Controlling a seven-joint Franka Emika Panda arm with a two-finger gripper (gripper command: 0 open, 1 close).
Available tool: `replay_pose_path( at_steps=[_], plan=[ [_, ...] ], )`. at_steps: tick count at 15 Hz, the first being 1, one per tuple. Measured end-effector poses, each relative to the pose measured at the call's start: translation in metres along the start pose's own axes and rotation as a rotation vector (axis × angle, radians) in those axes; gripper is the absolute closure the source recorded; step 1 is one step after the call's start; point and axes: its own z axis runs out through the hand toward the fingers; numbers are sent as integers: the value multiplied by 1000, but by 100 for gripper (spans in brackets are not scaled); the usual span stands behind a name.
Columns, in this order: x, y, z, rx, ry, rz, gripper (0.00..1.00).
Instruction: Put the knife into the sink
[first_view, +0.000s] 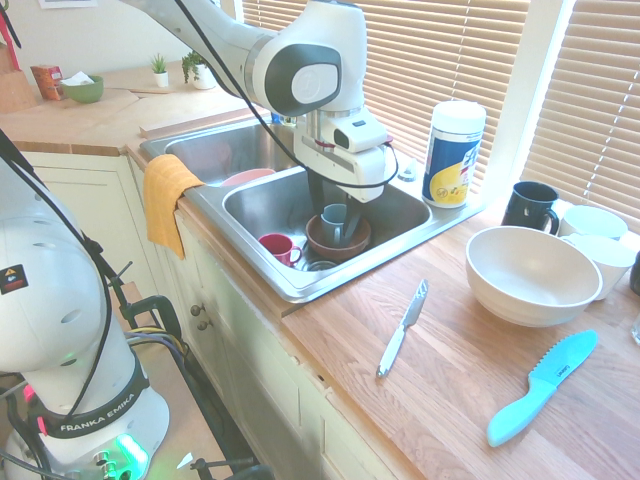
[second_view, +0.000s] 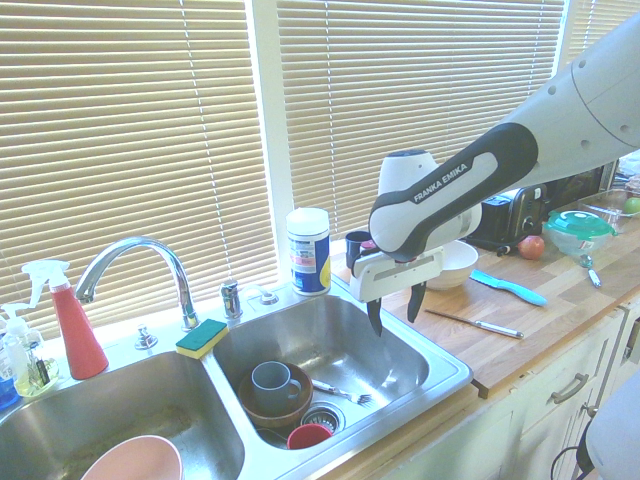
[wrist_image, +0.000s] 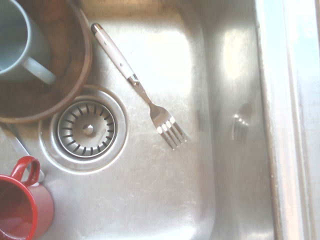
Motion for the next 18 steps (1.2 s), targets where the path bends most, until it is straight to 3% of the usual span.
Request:
replay_pose_path(
  at_steps=[5, 12, 18],
  plan=[
    [11, 13, -5, -14, -2, -12, 0],
    [54, 101, -42, -101, 6, -231, 0],
    [79, 175, -15, -78, -29, -354, 0]
  ],
)
